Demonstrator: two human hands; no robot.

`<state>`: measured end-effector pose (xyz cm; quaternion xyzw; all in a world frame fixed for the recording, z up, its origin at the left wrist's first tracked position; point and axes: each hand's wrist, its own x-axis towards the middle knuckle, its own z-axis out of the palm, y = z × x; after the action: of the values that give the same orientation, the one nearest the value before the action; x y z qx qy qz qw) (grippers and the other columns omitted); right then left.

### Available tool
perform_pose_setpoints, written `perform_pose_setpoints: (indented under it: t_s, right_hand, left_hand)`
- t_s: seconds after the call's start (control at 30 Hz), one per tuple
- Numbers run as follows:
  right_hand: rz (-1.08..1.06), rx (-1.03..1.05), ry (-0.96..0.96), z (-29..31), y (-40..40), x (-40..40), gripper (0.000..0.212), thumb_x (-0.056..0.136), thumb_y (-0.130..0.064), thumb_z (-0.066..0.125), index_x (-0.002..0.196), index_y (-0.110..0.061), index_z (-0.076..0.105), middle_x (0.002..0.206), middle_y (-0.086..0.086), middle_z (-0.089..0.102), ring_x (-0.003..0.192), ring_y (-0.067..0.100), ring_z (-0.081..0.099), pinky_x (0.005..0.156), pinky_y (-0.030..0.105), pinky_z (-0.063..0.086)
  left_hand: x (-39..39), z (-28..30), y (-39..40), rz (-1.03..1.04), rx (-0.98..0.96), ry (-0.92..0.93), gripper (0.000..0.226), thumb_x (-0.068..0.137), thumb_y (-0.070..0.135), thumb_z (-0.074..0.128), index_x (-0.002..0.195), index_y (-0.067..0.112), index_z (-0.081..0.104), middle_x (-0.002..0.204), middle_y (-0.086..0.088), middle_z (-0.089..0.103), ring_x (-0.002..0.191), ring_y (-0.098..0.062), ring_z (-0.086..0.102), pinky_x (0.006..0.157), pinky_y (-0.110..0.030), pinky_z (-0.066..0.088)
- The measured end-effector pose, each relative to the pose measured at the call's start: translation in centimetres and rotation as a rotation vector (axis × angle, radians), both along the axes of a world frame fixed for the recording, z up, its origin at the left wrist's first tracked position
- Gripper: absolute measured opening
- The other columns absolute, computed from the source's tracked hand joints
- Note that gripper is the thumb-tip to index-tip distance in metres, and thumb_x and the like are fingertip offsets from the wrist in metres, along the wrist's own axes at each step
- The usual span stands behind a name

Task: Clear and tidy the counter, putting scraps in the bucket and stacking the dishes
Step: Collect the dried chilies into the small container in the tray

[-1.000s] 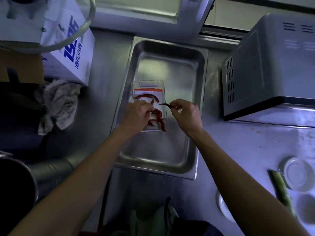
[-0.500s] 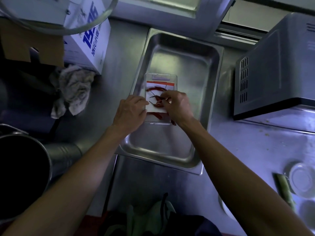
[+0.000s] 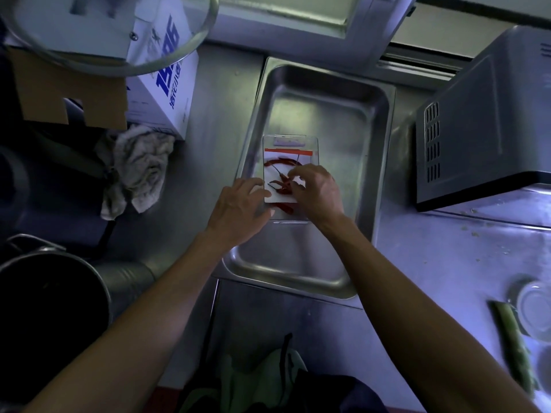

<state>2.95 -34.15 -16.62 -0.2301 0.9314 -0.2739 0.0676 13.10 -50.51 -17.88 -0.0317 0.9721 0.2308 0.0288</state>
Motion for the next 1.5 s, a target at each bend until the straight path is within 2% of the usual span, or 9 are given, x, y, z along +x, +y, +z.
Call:
perform_pose_setpoints:
  t_s: [0.17, 0.27, 0.43, 0.53, 0.83, 1.1, 1.2, 1.33, 1.5]
  right_hand:
    - [0.005, 0.030, 0.074, 0.0, 2.0, 1.5, 0.018, 0.086, -0.002, 0.067, 0.101, -0.007, 0.075, 0.109, 0.009, 0.073, 0.103, 0.032, 0.061, 0.085, 0.047, 0.052]
    - [0.008, 0.082, 0.062, -0.4, 3.1, 2.9, 0.021, 0.089, -0.012, 0.069, 0.109, -0.011, 0.074, 0.122, 0.008, 0.068, 0.117, 0.030, 0.056, 0.091, 0.051, 0.048]
    - [0.035, 0.113, 0.050, -1.4, 4.4, 5.1, 0.034, 0.087, -0.029, 0.074, 0.118, -0.017, 0.069, 0.138, 0.008, 0.057, 0.134, 0.031, 0.045, 0.101, 0.050, 0.041]
    - [0.047, 0.141, 0.002, -2.0, 5.1, 6.1, 0.046, 0.084, -0.030, 0.077, 0.127, -0.022, 0.063, 0.149, 0.008, 0.047, 0.143, 0.030, 0.035, 0.107, 0.050, 0.038]
    - [0.000, 0.128, -0.001, -2.7, 5.3, 5.6, 0.043, 0.085, -0.015, 0.075, 0.126, -0.018, 0.061, 0.151, 0.012, 0.045, 0.138, 0.033, 0.040, 0.104, 0.051, 0.044]
    - [-0.021, 0.102, -0.042, -3.5, 3.9, 2.2, 0.042, 0.089, -0.019, 0.072, 0.129, -0.015, 0.058, 0.158, 0.018, 0.033, 0.141, 0.037, 0.036, 0.109, 0.052, 0.040]
    - [-0.029, 0.075, -0.041, -3.6, 2.9, 0.5, 0.047, 0.089, -0.016, 0.072, 0.133, -0.014, 0.056, 0.157, 0.018, 0.034, 0.140, 0.038, 0.037, 0.109, 0.053, 0.042]
    - [-0.034, 0.053, -0.043, -3.8, 1.6, -2.1, 0.061, 0.090, -0.016, 0.071, 0.144, -0.015, 0.044, 0.157, 0.017, 0.031, 0.140, 0.039, 0.036, 0.109, 0.054, 0.042]
    - [-0.058, 0.042, -0.051, -4.1, 0.1, -5.2, 0.057, 0.091, -0.016, 0.069, 0.142, -0.014, 0.044, 0.157, 0.016, 0.030, 0.140, 0.038, 0.035, 0.110, 0.054, 0.041]
  left_hand:
    - [0.7, 0.3, 0.4, -0.029, -0.009, -0.019, 0.046, 0.082, 0.045, 0.072, 0.120, 0.020, 0.066, 0.141, 0.000, 0.051, 0.128, -0.023, 0.045, 0.100, -0.046, 0.040]
    - [0.9, 0.5, 1.1, -0.046, -0.006, -0.004, 0.045, 0.080, 0.041, 0.075, 0.118, 0.018, 0.067, 0.139, -0.003, 0.053, 0.128, -0.026, 0.047, 0.097, -0.047, 0.041]
    - [1.3, 0.2, 1.7, -0.092, -0.013, -0.041, 0.040, 0.085, 0.032, 0.070, 0.121, 0.016, 0.065, 0.138, -0.005, 0.054, 0.131, -0.026, 0.044, 0.104, -0.046, 0.038]
    - [1.4, -0.1, 2.0, -0.098, -0.049, -0.030, 0.032, 0.087, 0.026, 0.069, 0.118, 0.015, 0.068, 0.131, -0.004, 0.059, 0.127, -0.025, 0.046, 0.101, -0.045, 0.040]
    - [-0.6, -0.1, 1.5, -0.113, -0.063, -0.021, 0.022, 0.085, 0.019, 0.072, 0.107, 0.020, 0.075, 0.117, -0.002, 0.066, 0.115, -0.026, 0.053, 0.091, -0.042, 0.043]
    - [-4.1, 0.0, 0.2, -0.101, -0.084, 0.002, 0.028, 0.082, 0.015, 0.072, 0.109, 0.018, 0.073, 0.118, 0.001, 0.066, 0.113, -0.026, 0.056, 0.085, -0.041, 0.045]
    - [-6.0, 0.0, -0.6, -0.096, -0.127, 0.000, 0.026, 0.083, 0.018, 0.071, 0.109, 0.019, 0.072, 0.121, 0.002, 0.064, 0.116, -0.025, 0.054, 0.087, -0.041, 0.041]
    - [-8.6, 0.0, -1.7, -0.106, -0.186, 0.012, 0.024, 0.088, 0.019, 0.066, 0.111, 0.019, 0.071, 0.121, 0.001, 0.064, 0.117, -0.024, 0.053, 0.091, -0.040, 0.035]
    - [-11.9, 0.3, -2.6, -0.104, -0.210, 0.002, 0.027, 0.091, 0.015, 0.059, 0.115, 0.018, 0.070, 0.122, 0.002, 0.063, 0.118, -0.024, 0.049, 0.094, -0.040, 0.034]
